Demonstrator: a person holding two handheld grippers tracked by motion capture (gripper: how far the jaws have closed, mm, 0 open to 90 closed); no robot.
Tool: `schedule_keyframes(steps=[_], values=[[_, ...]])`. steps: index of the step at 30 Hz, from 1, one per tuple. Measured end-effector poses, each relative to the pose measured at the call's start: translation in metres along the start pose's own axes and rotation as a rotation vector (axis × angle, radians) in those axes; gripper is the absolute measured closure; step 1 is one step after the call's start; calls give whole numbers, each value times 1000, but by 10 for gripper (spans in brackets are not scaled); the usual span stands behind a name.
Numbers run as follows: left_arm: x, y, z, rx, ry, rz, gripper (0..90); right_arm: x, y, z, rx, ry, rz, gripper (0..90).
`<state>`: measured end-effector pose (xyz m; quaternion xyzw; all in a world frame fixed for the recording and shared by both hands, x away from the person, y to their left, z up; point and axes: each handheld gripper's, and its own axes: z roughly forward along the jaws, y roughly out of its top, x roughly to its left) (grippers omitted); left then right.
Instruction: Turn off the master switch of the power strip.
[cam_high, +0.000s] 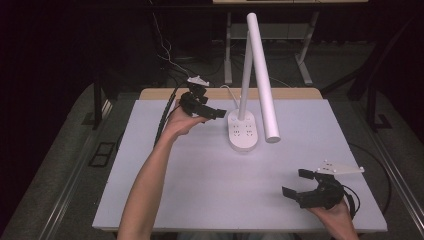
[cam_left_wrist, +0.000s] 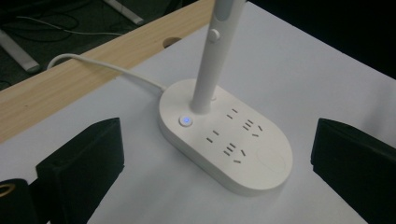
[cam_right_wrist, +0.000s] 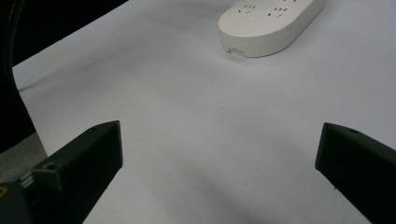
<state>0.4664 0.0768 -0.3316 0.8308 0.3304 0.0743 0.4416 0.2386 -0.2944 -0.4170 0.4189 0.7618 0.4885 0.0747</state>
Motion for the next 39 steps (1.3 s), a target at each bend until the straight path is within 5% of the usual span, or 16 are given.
schedule_keyframes(steps=[18, 23, 26, 33, 39], values=[[13, -5, 33, -8, 23, -83, 42, -1, 0, -3, -4, 0, 7, 0], [15, -6, 39, -37, 39, -137, 64, -1, 0, -3, -9, -2, 7, 0], [19, -7, 41, -16, 39, -122, 78, -2, 0, -4, -8, -1, 14, 0], [21, -6, 50, -45, 37, -170, 151, -3, 0, -4, -12, -4, 8, 0], [25, -5, 57, -26, 18, -172, 244, -3, 0, -4, -7, -1, 10, 0]])
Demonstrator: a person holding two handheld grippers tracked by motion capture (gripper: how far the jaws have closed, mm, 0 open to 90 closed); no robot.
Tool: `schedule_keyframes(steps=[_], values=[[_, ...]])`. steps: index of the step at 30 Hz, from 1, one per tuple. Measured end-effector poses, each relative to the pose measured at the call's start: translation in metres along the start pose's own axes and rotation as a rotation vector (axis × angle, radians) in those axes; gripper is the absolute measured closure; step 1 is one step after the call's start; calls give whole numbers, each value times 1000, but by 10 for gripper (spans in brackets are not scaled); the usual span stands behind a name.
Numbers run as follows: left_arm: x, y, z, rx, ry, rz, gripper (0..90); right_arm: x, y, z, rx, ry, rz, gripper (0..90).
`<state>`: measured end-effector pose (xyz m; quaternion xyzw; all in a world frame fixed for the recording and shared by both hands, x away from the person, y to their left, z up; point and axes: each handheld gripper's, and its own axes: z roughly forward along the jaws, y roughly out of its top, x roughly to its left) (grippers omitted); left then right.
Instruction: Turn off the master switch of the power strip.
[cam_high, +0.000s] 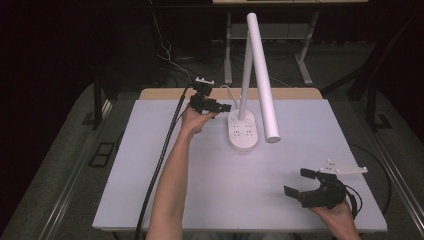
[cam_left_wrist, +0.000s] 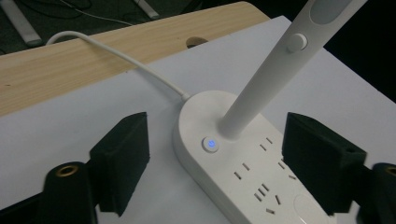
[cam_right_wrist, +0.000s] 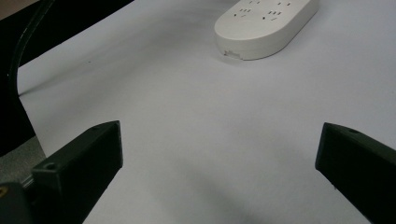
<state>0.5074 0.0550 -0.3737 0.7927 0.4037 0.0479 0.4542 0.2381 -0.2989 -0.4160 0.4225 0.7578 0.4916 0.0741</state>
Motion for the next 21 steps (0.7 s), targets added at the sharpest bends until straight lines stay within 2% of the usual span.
schedule_keyframes(steps=[1, 7, 13, 16, 21], values=[[-1, 0, 2, -10, -2, -16, 260, 0, 0, 0, 1, 0, 1, 0], [1, 1, 11, -23, -6, -32, 383, -1, 0, 0, -5, -1, 1, 0], [2, 0, 18, -8, -11, -38, 503, 0, 0, 1, -5, 1, 5, 0], [2, -1, 22, -15, -21, -54, 552, 0, 0, 2, -7, -2, 1, 0], [3, -3, 27, -1, -33, -36, 633, 0, 0, 1, -5, -6, 12, 0]])
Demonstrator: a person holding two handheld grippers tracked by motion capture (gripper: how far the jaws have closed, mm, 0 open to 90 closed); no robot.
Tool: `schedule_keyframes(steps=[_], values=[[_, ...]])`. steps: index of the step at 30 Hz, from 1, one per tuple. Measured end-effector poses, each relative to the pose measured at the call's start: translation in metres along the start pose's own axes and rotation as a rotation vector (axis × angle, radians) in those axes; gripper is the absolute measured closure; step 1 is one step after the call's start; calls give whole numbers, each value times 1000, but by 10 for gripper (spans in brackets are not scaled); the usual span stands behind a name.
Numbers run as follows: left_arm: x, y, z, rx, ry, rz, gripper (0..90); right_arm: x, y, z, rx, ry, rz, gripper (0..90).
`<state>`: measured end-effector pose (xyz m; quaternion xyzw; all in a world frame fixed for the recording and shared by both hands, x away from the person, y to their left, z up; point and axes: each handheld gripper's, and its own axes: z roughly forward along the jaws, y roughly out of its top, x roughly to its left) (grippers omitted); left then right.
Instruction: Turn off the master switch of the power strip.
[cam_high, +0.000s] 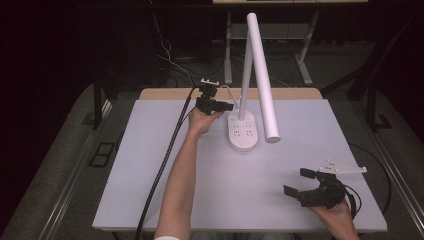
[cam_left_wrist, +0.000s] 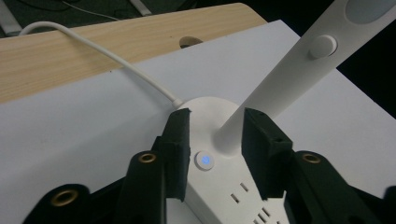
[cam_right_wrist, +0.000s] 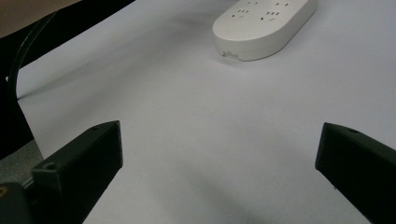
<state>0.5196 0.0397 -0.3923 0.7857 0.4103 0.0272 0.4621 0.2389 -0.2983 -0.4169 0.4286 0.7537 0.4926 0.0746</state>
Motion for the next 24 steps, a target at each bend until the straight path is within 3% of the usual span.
schedule_keyframes(steps=[6, 8, 13, 15, 19, 24], values=[[1, -4, 7, 9, -3, -6, 726, -1, 0, 0, -5, -3, -2, 0], [0, -5, 10, -3, -5, -28, 767, -1, 0, 0, -5, -5, 1, 0], [2, -8, 14, 29, -11, -12, 832, -1, 0, -1, -7, -6, 0, 0], [1, -10, 17, 27, -15, -26, 863, -2, 0, -2, -9, -7, 0, 0], [0, -12, 20, 38, -20, 16, 897, -2, 0, -2, -8, -8, 2, 0], [0, -14, 24, 60, -11, 37, 899, -2, 0, -2, -9, -7, 0, 0]])
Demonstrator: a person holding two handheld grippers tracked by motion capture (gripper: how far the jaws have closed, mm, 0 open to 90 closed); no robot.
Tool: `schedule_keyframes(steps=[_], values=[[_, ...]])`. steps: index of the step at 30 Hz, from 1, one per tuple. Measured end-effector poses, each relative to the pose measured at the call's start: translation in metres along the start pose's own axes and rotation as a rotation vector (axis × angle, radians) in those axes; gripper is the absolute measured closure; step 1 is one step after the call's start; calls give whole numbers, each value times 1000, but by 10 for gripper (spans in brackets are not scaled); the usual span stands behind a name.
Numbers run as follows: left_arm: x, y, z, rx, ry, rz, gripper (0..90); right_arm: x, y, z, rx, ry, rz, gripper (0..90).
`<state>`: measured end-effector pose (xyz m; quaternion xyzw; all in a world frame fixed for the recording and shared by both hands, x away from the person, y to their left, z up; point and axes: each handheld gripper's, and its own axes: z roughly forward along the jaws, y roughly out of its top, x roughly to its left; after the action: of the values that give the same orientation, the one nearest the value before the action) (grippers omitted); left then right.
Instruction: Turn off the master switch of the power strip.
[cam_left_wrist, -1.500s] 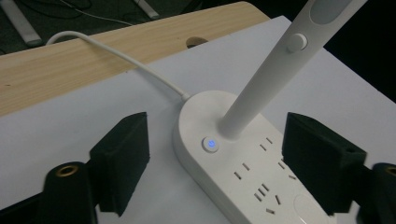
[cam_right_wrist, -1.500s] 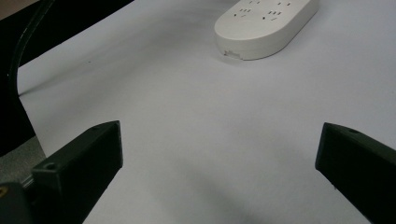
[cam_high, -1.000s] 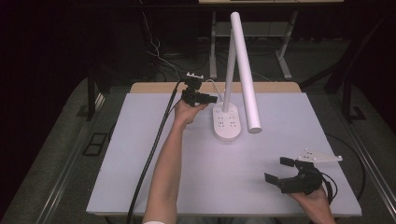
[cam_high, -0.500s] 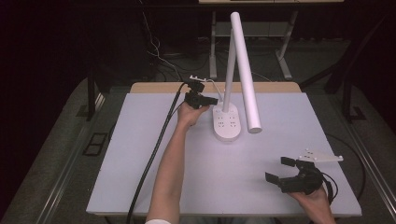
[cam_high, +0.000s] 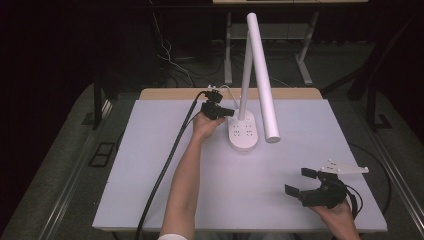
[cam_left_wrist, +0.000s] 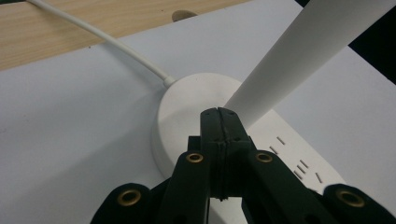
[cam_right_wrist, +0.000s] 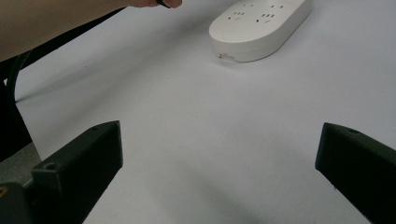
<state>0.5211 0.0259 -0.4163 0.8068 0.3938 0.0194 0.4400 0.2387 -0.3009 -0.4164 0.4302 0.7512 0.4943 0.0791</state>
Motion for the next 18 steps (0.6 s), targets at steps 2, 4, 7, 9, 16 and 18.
schedule_keyframes(steps=[2, 4, 7, 9, 16, 18], values=[[-1, -1, 2, -10, 1, -11, 899, 0, 0, 0, 1, 0, -1, 1], [-1, -1, 4, -18, 3, -18, 899, 0, 0, 0, 1, 0, -2, 0], [1, -2, 6, -13, 5, -24, 899, 0, 0, 0, 2, 0, 0, 0], [1, -3, 8, -15, 9, -41, 899, -1, 0, 0, 1, 1, 1, 0], [2, -6, 12, 9, 5, -41, 899, -2, 0, -2, -2, -5, 5, 0], [3, -8, 14, -4, -16, -64, 899, -2, 0, -2, 0, -5, 8, 0]])
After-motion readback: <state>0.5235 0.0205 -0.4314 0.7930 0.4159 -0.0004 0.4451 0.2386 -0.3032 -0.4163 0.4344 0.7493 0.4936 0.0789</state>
